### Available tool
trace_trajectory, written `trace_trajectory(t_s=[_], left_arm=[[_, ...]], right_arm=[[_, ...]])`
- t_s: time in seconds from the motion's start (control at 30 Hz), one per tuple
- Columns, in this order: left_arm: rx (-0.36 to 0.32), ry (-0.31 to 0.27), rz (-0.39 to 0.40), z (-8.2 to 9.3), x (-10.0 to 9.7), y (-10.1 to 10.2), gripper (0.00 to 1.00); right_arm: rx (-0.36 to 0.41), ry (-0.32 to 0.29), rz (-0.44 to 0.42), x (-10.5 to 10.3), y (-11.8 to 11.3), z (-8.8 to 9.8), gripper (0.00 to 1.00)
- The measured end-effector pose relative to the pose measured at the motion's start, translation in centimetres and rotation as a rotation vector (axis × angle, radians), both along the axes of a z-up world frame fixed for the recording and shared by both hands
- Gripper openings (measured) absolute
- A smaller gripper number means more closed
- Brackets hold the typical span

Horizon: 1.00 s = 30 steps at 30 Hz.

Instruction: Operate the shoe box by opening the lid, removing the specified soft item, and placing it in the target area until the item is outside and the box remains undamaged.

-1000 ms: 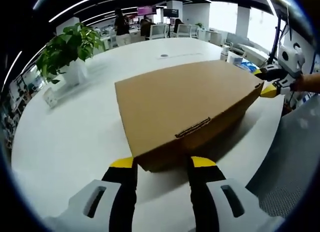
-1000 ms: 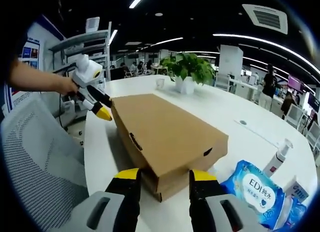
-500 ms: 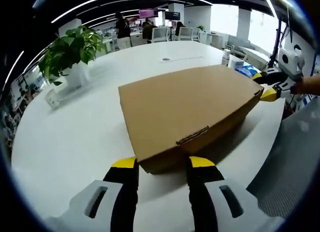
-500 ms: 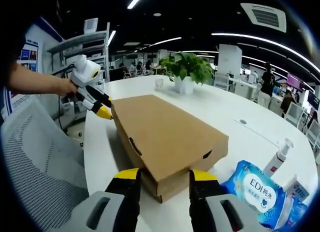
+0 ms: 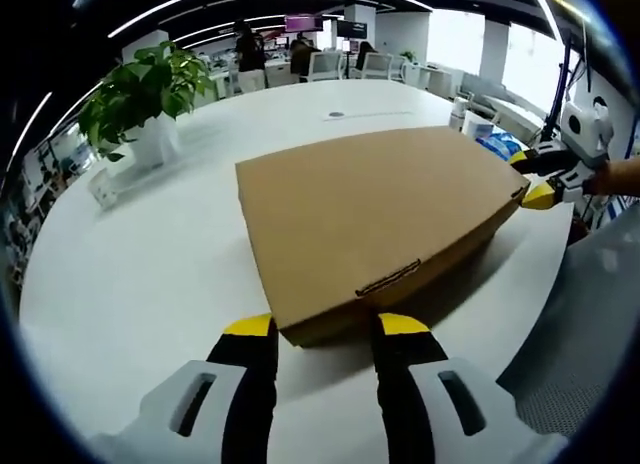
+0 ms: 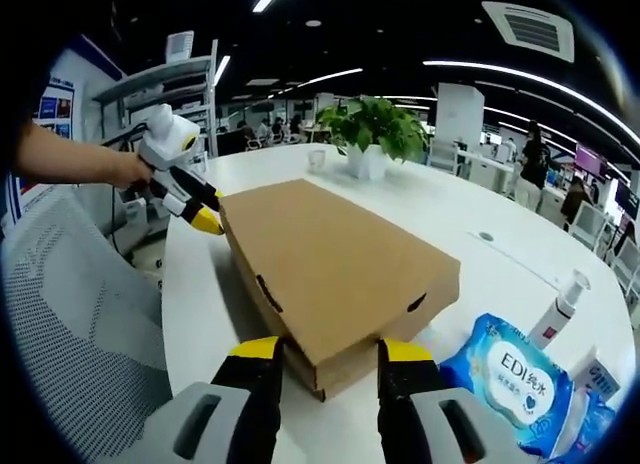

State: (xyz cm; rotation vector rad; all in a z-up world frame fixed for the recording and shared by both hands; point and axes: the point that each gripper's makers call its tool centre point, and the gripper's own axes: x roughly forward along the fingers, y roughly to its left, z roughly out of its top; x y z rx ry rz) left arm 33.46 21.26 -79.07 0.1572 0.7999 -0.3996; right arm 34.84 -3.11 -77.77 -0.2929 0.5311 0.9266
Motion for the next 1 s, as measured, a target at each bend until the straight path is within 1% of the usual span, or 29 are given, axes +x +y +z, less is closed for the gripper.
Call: trace_trajectory(t_s=[0.33, 0.67, 1.0], left_arm=[[-0.006, 0.0, 0.002, -0.1, 1.5, -0.4, 0.37], [-0.01, -0.001, 0.011, -0.1, 3.6, -0.8, 0.37], [-0.02, -0.004, 0.024, -0.1, 5.3, -1.2, 0.37]], right_arm=[[-0.014, -0.006, -0.002, 1.6, -0.4, -0.1, 0.35], [-0.03, -0.017, -0.005, 4.0, -0.6, -0.2, 0.35], [-0.05, -0.024, -0.007, 6.1, -1.0, -0.2, 0.36]])
